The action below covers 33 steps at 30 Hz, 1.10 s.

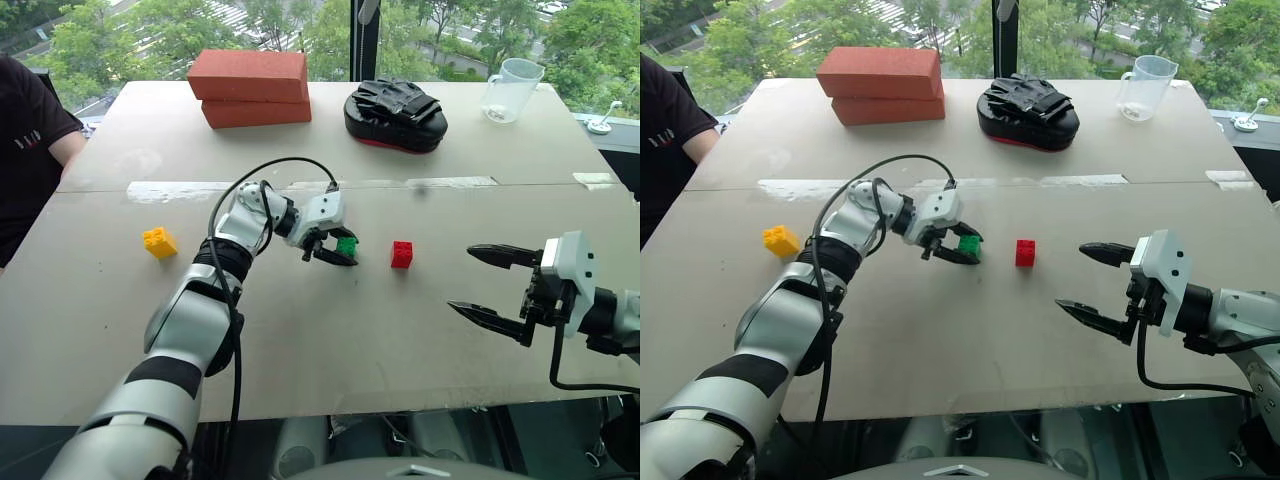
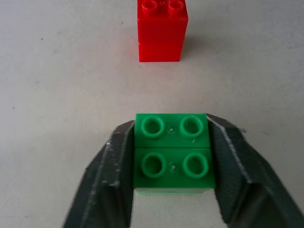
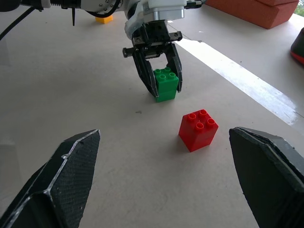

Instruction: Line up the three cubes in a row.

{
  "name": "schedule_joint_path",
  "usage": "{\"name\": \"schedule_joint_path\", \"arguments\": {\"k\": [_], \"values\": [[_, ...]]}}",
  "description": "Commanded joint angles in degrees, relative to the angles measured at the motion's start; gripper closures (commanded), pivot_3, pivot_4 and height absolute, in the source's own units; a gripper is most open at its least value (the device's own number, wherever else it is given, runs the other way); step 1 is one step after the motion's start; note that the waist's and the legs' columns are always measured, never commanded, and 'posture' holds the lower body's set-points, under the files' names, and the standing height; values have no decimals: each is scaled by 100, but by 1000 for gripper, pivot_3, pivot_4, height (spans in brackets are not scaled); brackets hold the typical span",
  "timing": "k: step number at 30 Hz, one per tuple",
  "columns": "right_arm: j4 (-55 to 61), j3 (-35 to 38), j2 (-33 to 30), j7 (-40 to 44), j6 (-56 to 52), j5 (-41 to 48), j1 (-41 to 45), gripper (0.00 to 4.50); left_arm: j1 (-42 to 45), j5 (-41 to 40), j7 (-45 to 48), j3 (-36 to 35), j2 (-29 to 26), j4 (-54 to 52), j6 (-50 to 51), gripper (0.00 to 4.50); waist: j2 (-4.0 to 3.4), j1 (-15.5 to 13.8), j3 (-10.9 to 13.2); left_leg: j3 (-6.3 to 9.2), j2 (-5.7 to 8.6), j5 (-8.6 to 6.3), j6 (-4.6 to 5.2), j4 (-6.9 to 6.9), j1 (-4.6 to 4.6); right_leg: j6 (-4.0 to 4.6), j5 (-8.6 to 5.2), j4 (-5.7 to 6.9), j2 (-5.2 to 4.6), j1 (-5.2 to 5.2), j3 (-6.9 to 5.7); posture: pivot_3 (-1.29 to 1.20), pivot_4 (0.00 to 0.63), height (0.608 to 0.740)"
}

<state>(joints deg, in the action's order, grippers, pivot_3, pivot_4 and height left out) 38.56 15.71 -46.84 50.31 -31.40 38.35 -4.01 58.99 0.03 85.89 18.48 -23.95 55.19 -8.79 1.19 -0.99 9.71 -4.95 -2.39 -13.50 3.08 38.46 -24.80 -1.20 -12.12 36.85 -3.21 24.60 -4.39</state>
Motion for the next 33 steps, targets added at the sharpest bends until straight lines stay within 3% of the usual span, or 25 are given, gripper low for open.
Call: {"name": "schedule_joint_path", "arguments": {"k": [1,5,9,13,16,18,21,27,33], "values": [[238,207,-70,-88,-8,125,7,0,-34,-323,159,-387,-108,-437,279,262,0,6,0,-1,0,0,0,0,0,0,0,0,0,0,1,0,150,740],[301,90,-36,-107,1,242,167,0,-508,-786,223,-899,-648,-1619,956,262,2,44,1,-3,-16,1,-1,0,4,1,0,4,5,0,7,0,150,740],[356,-102,80,-160,-8,441,472,0,-1505,-1475,-490,-1773,-1324,-3685,2483,262,1,99,1,1,-31,2,-5,-1,11,2,0,13,10,-1,28,0,150,740],[236,-478,257,-115,-30,575,953,0,-2854,-1966,-2663,-3702,-1510,-5798,4440,262,9,160,3,-2,-36,3,-7,1,12,1,0,16,6,0,43,0,150,740],[-78,-844,368,68,50,499,1370,0,-3730,-1467,-4692,-4943,-1040,-6905,5362,262,14,155,1,-3,-34,3,-6,3,21,-2,0,17,2,-7,44,0,150,740],[-337,-1049,467,194,132,411,1613,0,-4084,-1165,-5604,-5231,-714,-7388,5775,262,19,131,3,-2,-32,2,-5,5,41,-2,0,16,3,-28,43,0,150,740],[-628,-1291,517,437,241,279,1849,0,-4166,-938,-6615,-5401,-239,-7677,6172,262,37,1,8,2,-28,0,-4,4,94,4,-4,11,2,-85,40,0,150,740],[-886,-1424,433,853,333,220,2050,0,-4170,-709,-7652,-5302,309,-7406,5968,262,48,-62,1,12,-25,2,-7,4,96,32,-10,12,-25,-91,42,0,150,740],[-963,-1392,425,936,391,144,2061,0,-4013,-690,-7883,-5081,188,-6272,5114,262,49,-15,1,9,-25,1,-8,-5,96,51,2,12,-28,-88,40,0,150,740]]}}
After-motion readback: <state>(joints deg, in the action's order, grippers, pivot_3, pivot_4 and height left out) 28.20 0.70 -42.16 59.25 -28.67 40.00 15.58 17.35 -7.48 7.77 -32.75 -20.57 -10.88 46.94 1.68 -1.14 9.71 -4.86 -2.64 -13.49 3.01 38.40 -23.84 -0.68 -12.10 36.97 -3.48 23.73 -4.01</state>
